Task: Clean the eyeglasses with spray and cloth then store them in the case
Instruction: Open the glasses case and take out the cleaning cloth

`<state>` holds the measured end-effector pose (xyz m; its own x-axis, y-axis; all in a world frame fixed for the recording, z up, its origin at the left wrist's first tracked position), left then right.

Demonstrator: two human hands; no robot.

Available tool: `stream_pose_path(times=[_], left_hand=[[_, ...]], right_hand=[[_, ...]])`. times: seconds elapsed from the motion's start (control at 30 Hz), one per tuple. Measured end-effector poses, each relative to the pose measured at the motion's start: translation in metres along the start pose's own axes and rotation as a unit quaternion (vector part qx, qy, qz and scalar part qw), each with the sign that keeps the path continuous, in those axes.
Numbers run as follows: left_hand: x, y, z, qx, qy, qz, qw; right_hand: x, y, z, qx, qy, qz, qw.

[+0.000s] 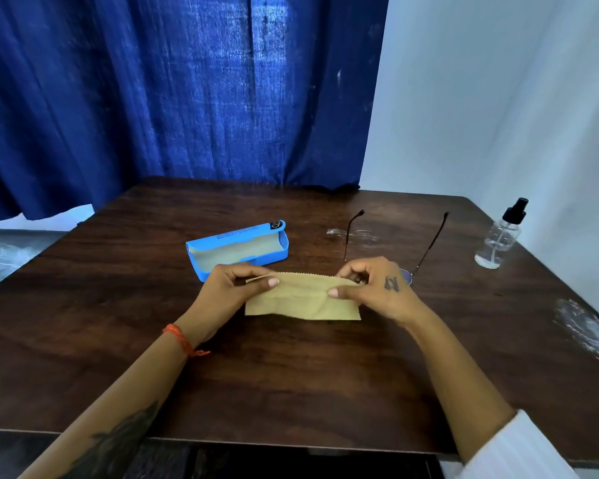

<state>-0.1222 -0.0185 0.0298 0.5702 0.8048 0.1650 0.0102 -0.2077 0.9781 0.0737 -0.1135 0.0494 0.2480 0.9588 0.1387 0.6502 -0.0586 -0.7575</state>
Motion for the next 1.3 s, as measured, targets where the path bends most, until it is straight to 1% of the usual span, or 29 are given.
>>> stream_pose_path(times=[0.07,0.13,0.2,0.23,0.3,0.33,0.37,0.43,0.47,0.5,0.6,0.63,0.7,0.73,0.83,0.93,1.0,1.03,1.1,1.17,1.2,1.27,1.3], left_hand=[[0.001,0.014,0.002,0.065,0.024,0.076,0.995],[-0.002,0.029,0.007,0.127,0.023,0.163,0.978],[-0.011,0.032,0.019,0.191,-0.025,0.223,0.956],[-0.016,0.028,0.027,0.220,-0.071,0.229,0.946],[-0.026,0.017,0.043,0.272,-0.168,0.197,0.927],[-0.030,0.012,0.048,0.289,-0.199,0.172,0.921],[-0.032,0.011,0.050,0.287,-0.215,0.146,0.922],[-0.031,0.015,0.051,0.224,-0.208,0.100,0.947],[-0.028,0.018,0.051,0.196,-0.188,0.093,0.958],[-0.023,0.022,0.049,0.195,-0.164,0.099,0.962],[-0.005,0.024,0.053,0.250,-0.132,0.124,0.951],[0.002,0.021,0.056,0.259,-0.129,0.120,0.950],[0.014,0.014,0.059,0.252,-0.125,0.085,0.956],[0.020,0.011,0.062,0.224,-0.126,0.057,0.965],[0.029,0.003,0.071,0.070,-0.137,-0.033,0.988],[0.028,-0.006,0.074,-0.063,-0.130,-0.101,0.984],[0.026,-0.012,0.071,-0.090,-0.127,-0.119,0.981],[0.026,-0.014,0.068,-0.073,-0.124,-0.112,0.983],[0.026,-0.016,0.062,-0.007,-0.118,-0.080,0.990],[0.027,-0.017,0.060,0.045,-0.121,-0.059,0.990],[0.027,-0.017,0.060,0.060,-0.127,-0.052,0.989],[0.027,-0.016,0.060,0.095,-0.136,-0.026,0.986],[0.027,-0.014,0.060,0.119,-0.136,-0.009,0.984]], right_hand=[[-0.001,-0.005,-0.011,-0.107,0.092,-0.060,0.988],[-0.007,-0.012,-0.019,-0.174,0.174,-0.118,0.962],[-0.017,-0.010,-0.021,-0.191,0.204,-0.146,0.949],[-0.022,-0.007,-0.021,-0.200,0.204,-0.146,0.947],[-0.029,0.004,-0.021,-0.219,0.197,-0.099,0.951],[-0.031,0.010,-0.021,-0.230,0.188,-0.061,0.953],[-0.033,0.015,-0.020,-0.246,0.171,-0.022,0.954],[-0.033,0.021,-0.017,-0.273,0.121,0.038,0.954],[-0.034,0.023,-0.017,-0.272,0.104,0.052,0.955],[-0.033,0.023,-0.016,-0.260,0.094,0.055,0.959],[-0.030,0.018,-0.018,-0.194,0.103,0.015,0.975],[-0.029,0.015,-0.017,-0.167,0.110,-0.004,0.980],[-0.029,0.009,-0.014,-0.116,0.111,-0.045,0.986],[-0.028,0.007,-0.011,-0.096,0.105,-0.066,0.988],[-0.031,0.000,-0.007,-0.076,0.104,-0.122,0.984],[-0.037,-0.013,0.005,-0.136,0.112,-0.205,0.963],[-0.041,-0.018,0.019,-0.173,0.095,-0.250,0.948],[-0.042,-0.019,0.026,-0.196,0.079,-0.270,0.940],[-0.041,-0.022,0.032,-0.229,0.053,-0.278,0.931],[-0.039,-0.019,0.031,-0.216,0.030,-0.253,0.942],[-0.039,-0.016,0.030,-0.184,0.015,-0.234,0.954],[-0.040,-0.010,0.021,-0.048,-0.002,-0.180,0.983],[-0.039,-0.007,0.014,0.023,0.015,-0.148,0.989]])
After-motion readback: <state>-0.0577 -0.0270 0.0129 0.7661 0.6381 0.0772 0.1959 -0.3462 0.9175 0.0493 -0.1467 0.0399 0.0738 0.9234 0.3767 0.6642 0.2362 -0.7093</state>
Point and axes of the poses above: each hand's wrist, its own x-axis towards the middle knuckle, its own z-axis out of the palm, y = z × x, the point moved 6 cm from there along x, towards the middle knuckle, and after that the axes turned 1 degree about -y, right-handed, at the moved point
